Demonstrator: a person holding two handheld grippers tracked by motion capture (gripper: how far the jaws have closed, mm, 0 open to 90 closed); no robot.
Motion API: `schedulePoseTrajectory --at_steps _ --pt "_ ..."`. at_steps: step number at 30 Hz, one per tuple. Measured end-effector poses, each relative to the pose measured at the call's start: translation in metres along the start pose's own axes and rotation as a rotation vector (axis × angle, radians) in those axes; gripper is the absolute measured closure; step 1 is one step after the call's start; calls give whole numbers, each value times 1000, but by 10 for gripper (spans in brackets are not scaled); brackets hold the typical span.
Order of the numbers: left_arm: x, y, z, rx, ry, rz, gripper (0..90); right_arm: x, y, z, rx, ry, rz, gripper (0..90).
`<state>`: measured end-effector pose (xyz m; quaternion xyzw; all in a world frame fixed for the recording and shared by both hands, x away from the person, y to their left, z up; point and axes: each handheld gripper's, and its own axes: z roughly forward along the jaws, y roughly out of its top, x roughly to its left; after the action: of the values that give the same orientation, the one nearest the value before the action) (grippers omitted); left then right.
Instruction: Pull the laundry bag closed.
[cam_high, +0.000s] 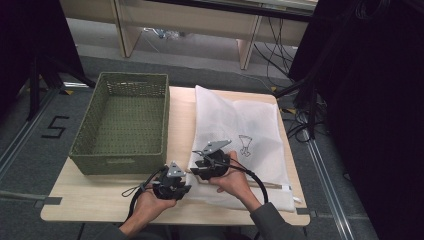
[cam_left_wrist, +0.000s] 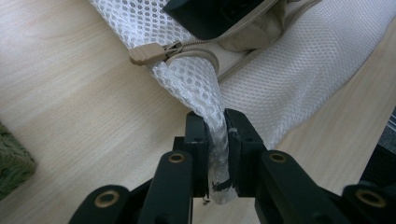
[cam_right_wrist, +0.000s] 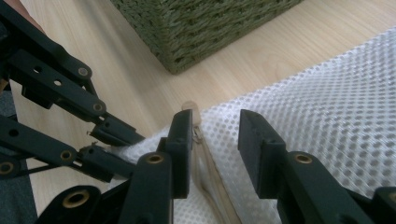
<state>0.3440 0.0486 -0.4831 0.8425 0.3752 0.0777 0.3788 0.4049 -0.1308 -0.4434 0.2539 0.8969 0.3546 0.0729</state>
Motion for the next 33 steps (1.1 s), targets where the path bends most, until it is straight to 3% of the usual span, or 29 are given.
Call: schedulePoseTrajectory --at_steps 14,16,17,21,33 --pt "-5 -1 4 7 -16 8 788 8 7 22 28 -1 -27 674" --pt "-5 -1 4 6 -16 7 787 7 7 24 32 -2 -35 694" --pt "-5 -1 4 5 -18 7 787 7 7 25 36 -10 -52 760" --pt "-5 -2 4 10 -15 9 786 5 8 20 17 6 -54 807" --pt "-5 -1 3 4 -12 11 784 0 2 5 7 12 -39 815"
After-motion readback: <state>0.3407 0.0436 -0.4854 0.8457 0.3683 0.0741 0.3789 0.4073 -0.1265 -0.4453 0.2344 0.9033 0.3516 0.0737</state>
